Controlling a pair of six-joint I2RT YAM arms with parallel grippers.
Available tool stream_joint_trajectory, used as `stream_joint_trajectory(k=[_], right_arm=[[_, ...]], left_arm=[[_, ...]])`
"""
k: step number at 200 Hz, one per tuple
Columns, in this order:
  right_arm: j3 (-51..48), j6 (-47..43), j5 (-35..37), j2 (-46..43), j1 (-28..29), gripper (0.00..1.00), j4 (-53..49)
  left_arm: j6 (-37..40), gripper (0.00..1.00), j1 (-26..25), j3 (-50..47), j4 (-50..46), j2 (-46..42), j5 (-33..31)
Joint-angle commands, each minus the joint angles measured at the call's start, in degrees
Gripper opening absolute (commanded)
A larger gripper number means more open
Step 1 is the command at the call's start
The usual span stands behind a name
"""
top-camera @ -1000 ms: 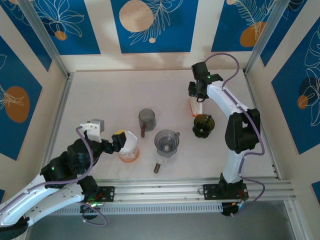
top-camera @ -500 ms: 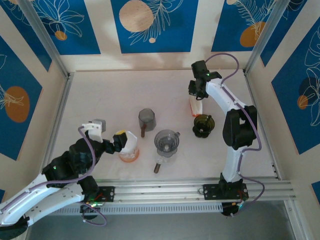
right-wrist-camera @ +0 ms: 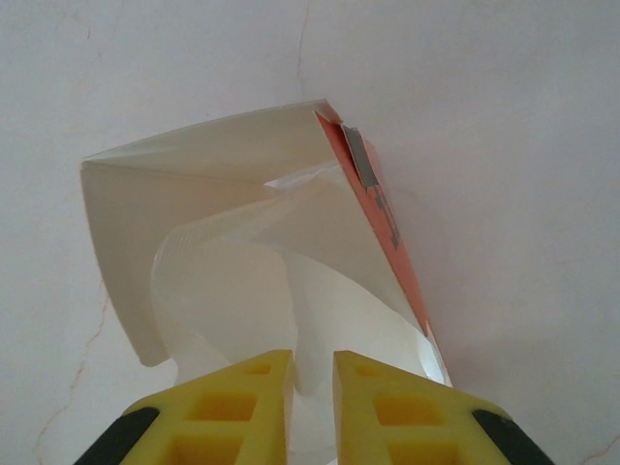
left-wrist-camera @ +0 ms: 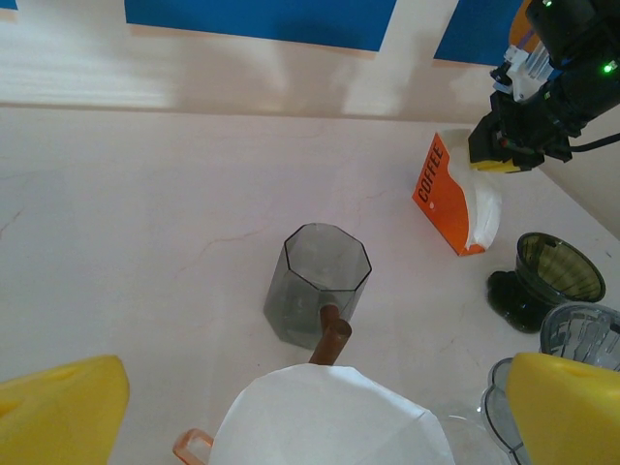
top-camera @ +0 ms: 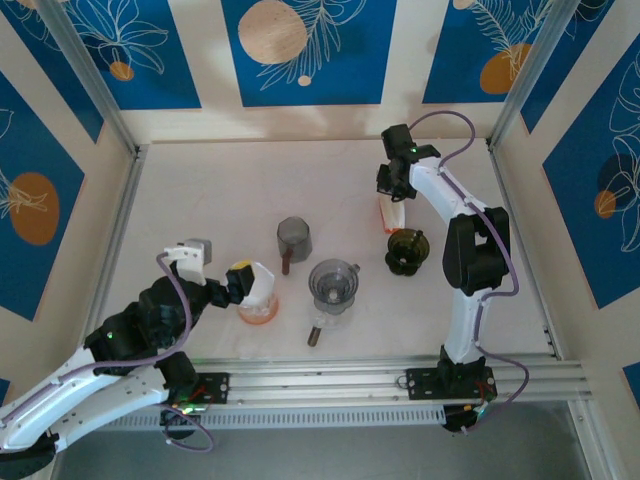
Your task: Place the coffee filter in the dripper
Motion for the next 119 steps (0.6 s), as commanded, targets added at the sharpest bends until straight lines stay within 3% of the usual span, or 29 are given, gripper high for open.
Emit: stream_joint_trajectory(k=[1,35,75,119], right_arm=[[1.9,0.4,0.1,1.2,-0.4,0.17,-0.9],[2.0,0.3,0.1,1.6,-0.4,0.16,-1.0],[1.8,-0.7,2.0,-0.3,0.1,0.0,-0.1],[-0.7,-1.4,3.6,-5.3,0.6,0.0,0.9]], left_arm=[[1.6,1.0,0.4,-0.3,1.4,0.0,-1.1],[1.6,1.0,0.4,-0.3,1.4,0.0,-1.1],[1.7,1.0,0.4,-0.3,1.3,0.0,-1.2],[1.5,1.0,0.4,-0.4,1.5,0.0,-1.0]])
